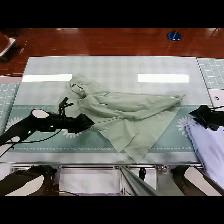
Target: Fold the shirts.
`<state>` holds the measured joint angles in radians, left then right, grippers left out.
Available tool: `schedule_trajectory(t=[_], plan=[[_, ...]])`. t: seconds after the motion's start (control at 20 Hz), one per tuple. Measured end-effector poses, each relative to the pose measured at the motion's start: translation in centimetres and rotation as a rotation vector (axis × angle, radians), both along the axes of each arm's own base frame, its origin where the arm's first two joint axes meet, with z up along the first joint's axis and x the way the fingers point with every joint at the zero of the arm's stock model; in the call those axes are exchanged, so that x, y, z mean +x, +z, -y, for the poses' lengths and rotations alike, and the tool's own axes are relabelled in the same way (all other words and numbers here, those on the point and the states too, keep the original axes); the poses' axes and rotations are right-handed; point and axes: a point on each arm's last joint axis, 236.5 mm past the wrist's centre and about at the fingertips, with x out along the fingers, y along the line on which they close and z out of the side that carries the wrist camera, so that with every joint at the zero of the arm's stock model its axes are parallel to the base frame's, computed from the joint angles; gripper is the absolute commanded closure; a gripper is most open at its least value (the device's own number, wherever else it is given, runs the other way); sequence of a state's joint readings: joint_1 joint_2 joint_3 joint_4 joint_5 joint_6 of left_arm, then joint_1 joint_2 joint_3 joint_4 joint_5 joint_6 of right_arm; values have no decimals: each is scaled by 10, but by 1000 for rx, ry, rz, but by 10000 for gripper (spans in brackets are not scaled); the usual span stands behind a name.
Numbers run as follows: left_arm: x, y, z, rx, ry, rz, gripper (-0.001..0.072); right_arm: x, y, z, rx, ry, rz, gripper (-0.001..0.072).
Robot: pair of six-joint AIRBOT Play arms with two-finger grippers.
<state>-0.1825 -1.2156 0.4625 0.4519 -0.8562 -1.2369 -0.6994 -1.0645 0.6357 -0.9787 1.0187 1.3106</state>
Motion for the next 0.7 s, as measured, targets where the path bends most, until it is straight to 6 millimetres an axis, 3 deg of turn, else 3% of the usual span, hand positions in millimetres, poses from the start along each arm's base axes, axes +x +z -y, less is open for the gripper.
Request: schedule_trajectory(t=[0.1,0.15,0.2,0.7], plan=[[9,-5,10,1,4,12,389,0,0,-1,3,-2,3,305],[13,-6,14,0,3,18,604,0,-1,-1,4,0,2,305],[20,-7,16,6,8,28,689,0,-1,-1,4,-1,3,305],[56,19,37,-34,-35,135,688,14,-8,21,-44,-23,8,305]])
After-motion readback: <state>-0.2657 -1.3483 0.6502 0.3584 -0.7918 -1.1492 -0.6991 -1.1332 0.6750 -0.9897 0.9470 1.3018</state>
